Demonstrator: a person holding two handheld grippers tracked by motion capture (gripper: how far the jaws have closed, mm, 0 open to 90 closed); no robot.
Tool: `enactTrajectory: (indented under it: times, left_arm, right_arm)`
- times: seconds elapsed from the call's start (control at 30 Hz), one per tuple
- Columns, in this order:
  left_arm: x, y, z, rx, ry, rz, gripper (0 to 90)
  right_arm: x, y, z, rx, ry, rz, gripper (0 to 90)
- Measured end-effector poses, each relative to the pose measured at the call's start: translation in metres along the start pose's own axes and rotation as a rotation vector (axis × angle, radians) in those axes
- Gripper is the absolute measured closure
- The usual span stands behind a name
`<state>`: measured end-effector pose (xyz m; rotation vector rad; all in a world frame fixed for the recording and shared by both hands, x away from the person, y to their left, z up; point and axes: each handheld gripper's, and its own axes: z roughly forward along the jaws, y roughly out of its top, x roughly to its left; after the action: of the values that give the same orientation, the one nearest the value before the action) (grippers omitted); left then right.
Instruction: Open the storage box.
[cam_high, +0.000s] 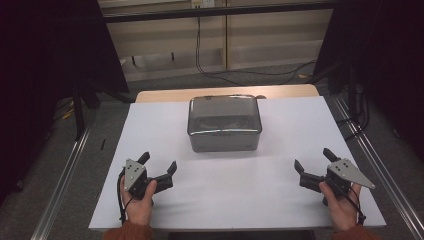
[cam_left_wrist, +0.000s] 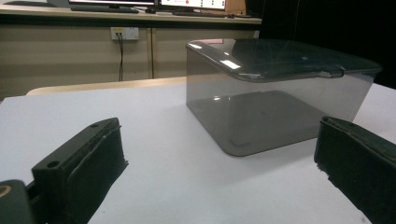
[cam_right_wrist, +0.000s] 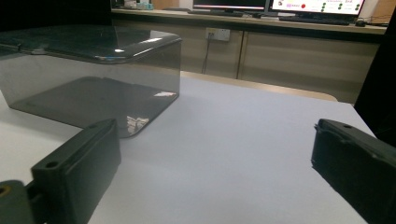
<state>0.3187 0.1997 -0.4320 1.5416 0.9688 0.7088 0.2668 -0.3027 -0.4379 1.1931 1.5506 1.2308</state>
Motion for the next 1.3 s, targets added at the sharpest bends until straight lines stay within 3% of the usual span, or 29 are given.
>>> enactTrajectory:
  times: [0.33, 0.37, 0.67, 0.93, 1.17, 1.3]
  left_arm:
    - [0.001, -0.001, 0.001, 0.000, -0.014, -0.019, 1.6]
    - [0.001, -0.001, 0.001, 0.007, -0.012, -0.018, 2.1]
    - [0.004, -0.001, -0.001, 0.017, 0.005, -0.034, 2.6]
    - [0.004, 0.000, -0.003, 0.012, -0.002, -0.020, 2.6]
    - [0.002, -0.001, -0.003, 0.016, 0.014, -0.020, 2.5]
    - [-0.001, -0.002, -0.003, 0.016, -0.002, -0.012, 2.5]
  right_arm:
    - [0.003, 0.000, 0.001, 0.002, 0.036, 0.007, 1.2]
    - [0.006, 0.000, 0.001, -0.001, 0.057, 0.008, 0.8]
    - [0.012, -0.001, 0.006, 0.012, 0.102, -0.008, 0.7]
    - [0.026, 0.002, 0.013, 0.010, 0.159, -0.052, 0.7]
    - [0.032, 0.004, 0.019, 0.008, 0.188, -0.053, 0.8]
    - [0.038, 0.008, 0.025, 0.002, 0.213, -0.057, 0.8]
